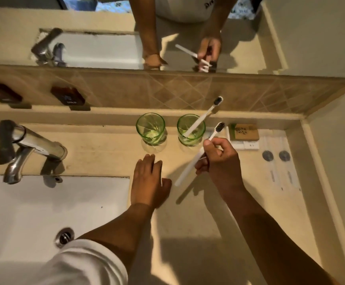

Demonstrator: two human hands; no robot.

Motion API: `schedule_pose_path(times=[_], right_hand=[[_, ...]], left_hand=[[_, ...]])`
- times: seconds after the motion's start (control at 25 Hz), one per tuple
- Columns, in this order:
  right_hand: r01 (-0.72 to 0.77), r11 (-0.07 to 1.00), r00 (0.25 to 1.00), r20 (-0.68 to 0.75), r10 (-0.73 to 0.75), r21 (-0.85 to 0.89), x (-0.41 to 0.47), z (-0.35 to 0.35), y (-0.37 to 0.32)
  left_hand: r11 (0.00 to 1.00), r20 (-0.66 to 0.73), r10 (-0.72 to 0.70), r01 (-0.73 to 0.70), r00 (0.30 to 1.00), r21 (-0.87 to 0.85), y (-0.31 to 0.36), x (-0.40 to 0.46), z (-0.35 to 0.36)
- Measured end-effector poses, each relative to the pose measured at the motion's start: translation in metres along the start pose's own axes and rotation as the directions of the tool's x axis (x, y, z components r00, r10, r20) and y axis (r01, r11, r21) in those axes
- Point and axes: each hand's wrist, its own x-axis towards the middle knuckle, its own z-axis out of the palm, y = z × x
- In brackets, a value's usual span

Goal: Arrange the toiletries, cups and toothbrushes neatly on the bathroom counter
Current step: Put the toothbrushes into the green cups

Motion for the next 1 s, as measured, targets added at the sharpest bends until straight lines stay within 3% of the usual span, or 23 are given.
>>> schedule_pose_path(times=[0.12,0.2,0.6,0.84,1.0], right_hand=[[-0.017,0.987,0.991,0.132,-0.004,0.159,0.019,0.033,-0.009],[0.017,0.988,0.984,0.175,-0.045,0.155,0.03,0.048,-0.012],[0.248,0.963,0.968,0.049,-0.244,-0.105,0.078,0.086,-0.025],[0.326,0.825,0.945,0.141,-0.295,-0.461,0.079,0.104,-0.009],[0.308,0.79,0.951,0.148,-0.271,-0.53,0.083,0.117,-0.005]], left_hand=[[0.997,0.004,-0.043,0.043,0.999,-0.065,0.001,0.001,-0.004],[0.996,-0.015,-0.04,0.039,0.999,-0.074,0.0,0.002,-0.005],[0.999,-0.077,0.01,-0.012,0.997,-0.029,-0.002,0.001,0.012],[0.999,-0.071,0.005,-0.008,0.997,-0.034,-0.003,0.001,0.014],[0.999,-0.064,0.0,-0.002,0.998,-0.042,-0.003,0.001,0.016]])
